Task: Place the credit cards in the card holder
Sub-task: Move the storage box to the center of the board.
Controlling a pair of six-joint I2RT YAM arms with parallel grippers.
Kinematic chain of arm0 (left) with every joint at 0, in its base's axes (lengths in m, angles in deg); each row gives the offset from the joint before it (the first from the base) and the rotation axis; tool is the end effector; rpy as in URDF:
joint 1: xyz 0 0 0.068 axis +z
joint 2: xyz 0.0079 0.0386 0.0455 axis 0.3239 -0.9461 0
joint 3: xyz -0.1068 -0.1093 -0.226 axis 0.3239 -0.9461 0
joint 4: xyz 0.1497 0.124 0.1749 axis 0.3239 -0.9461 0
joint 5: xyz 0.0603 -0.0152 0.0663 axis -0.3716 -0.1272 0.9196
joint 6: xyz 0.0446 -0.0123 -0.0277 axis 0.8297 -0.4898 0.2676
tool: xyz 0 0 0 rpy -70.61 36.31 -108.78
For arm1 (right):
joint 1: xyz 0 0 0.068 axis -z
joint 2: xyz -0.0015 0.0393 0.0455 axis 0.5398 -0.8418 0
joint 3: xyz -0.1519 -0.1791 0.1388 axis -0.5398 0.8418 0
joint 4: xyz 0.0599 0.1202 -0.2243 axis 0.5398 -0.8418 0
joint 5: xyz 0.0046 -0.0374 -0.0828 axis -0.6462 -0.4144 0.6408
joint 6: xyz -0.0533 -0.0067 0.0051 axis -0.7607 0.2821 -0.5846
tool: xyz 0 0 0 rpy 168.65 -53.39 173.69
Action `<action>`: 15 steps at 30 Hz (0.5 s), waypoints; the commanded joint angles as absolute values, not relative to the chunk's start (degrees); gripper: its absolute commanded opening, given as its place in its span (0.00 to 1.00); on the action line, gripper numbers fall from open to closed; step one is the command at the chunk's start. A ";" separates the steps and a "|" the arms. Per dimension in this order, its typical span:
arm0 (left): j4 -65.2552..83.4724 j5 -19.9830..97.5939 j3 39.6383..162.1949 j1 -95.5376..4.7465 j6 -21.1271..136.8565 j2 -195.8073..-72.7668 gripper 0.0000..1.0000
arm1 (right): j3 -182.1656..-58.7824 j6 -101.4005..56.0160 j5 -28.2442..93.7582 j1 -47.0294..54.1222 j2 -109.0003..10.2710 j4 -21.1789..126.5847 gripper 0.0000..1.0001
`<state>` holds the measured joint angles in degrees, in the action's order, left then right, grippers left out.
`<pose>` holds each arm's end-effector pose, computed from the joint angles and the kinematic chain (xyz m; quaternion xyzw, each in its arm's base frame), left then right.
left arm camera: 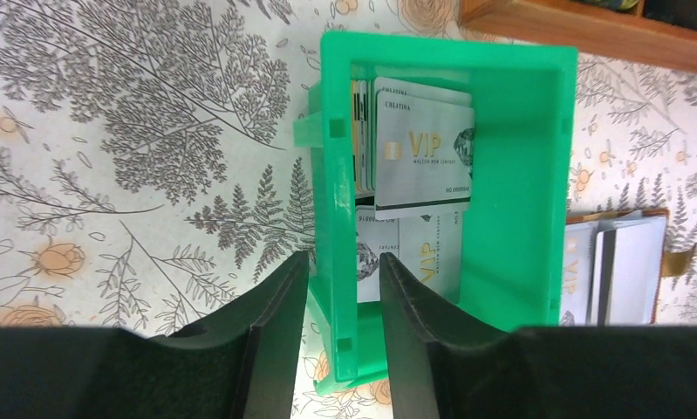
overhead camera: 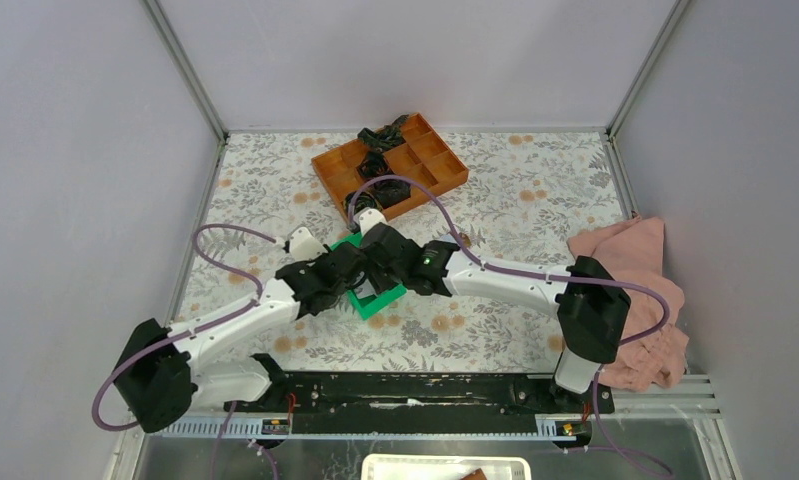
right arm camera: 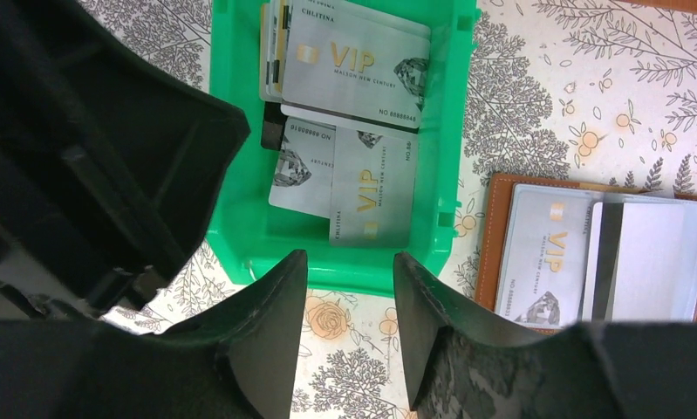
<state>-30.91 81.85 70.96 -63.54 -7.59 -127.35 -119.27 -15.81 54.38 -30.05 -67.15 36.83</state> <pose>0.1669 -0.1361 0.2116 -0.3236 0.8746 -0.0443 0.3583 0.1867 0.3433 0.2565 -0.3286 0.8424 0.1681 0.3925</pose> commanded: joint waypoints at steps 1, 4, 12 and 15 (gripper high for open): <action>-35.98 87.51 72.47 -63.97 -9.88 -122.49 0.44 | -122.84 -16.73 56.15 -30.61 -67.57 39.18 0.49; -37.15 88.63 72.29 -64.00 -9.91 -119.52 0.45 | -124.13 -17.02 56.40 -30.57 -68.62 39.07 0.50; -37.11 92.41 68.83 -64.04 -10.70 -110.03 0.46 | -131.24 -18.45 55.48 -30.55 -76.32 37.53 0.54; -37.05 93.81 67.82 -64.03 -10.63 -107.73 0.46 | -133.95 -18.82 54.55 -30.52 -79.65 37.32 0.56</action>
